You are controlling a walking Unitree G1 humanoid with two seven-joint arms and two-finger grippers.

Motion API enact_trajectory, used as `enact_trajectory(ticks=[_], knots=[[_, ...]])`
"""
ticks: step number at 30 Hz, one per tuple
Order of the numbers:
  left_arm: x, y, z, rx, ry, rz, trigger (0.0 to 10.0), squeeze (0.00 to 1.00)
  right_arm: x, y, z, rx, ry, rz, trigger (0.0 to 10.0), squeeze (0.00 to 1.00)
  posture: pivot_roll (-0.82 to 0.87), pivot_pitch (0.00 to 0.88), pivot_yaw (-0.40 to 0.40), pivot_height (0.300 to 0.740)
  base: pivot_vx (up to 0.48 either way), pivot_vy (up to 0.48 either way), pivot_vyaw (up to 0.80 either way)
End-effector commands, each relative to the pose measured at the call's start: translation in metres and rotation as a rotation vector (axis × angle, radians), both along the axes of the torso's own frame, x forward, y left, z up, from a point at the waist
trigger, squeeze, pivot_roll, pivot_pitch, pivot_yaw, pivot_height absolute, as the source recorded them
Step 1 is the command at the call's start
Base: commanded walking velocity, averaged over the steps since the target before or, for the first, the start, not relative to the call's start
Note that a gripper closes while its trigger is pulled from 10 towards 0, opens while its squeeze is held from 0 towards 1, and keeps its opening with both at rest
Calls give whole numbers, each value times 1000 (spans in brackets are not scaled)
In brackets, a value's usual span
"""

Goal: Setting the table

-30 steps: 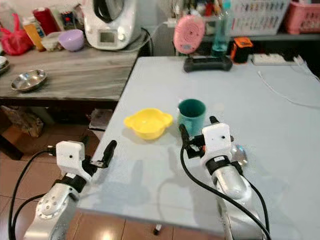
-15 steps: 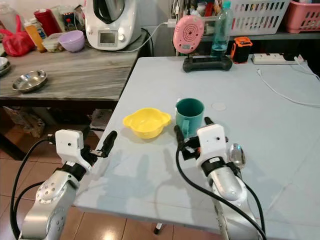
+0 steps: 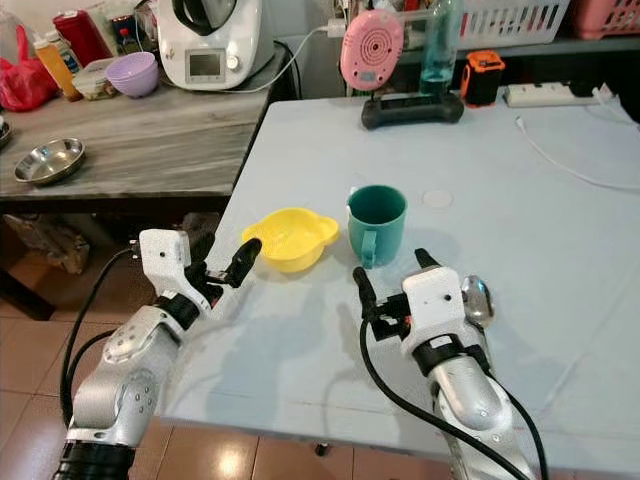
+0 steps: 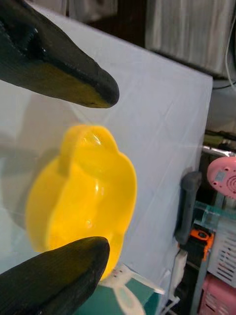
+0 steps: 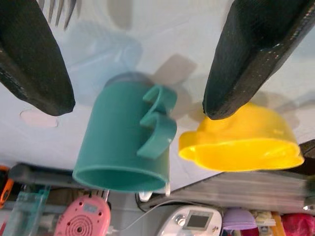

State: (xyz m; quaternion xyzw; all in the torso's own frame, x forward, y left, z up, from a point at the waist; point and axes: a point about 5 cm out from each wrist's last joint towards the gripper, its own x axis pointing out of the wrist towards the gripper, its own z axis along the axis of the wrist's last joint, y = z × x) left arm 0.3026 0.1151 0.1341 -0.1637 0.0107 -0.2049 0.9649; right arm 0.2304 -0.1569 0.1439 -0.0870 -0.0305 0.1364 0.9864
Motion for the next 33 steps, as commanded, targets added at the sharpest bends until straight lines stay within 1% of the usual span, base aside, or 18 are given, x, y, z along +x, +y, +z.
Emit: enact_trajectory(ticks=[1,7,8,13,15,17,20,23,24,26,33], knots=[[6,3,0,-17,22,-3,10000,0,-4,2,5,4,-12,5,10000,0,-258,129,187,740,0,0,0],[14,4,-6,-19,77,7,10000,0,-7,3,6,-3,-11,13,10000,0,-275,126,192,740,0,0,0],[17,6,-7,-32,95,27,10000,0,-7,3,6,1,-7,22,10000,0,-276,126,191,740,0,0,0],[24,13,-6,-68,122,83,10000,0,-8,4,8,10,-1,59,10000,0,-274,123,188,740,0,0,0],[25,14,-6,-76,126,82,10000,0,-8,5,8,10,0,66,10000,0,-272,122,186,740,0,0,0],[29,18,-3,-124,126,116,10000,0,-8,6,8,18,4,78,10000,0,-268,122,184,740,0,0,0],[30,21,0,-143,123,131,10000,0,-9,8,9,20,6,95,10000,0,-265,122,182,740,0,0,0],[31,22,-3,-142,148,137,10000,0,-9,8,9,19,8,100,10000,0,-263,123,181,740,0,0,0],[31,22,-4,-144,159,138,10000,0,-9,9,9,18,9,101,10000,0,-263,123,181,740,0,0,0],[30,19,-11,-152,228,115,10000,0,-8,10,9,19,13,109,10000,0,-259,125,178,740,0,0,0],[32,11,-14,-174,274,84,10000,0,-7,12,8,21,18,117,10000,0,-255,125,177,740,0,0,0]])
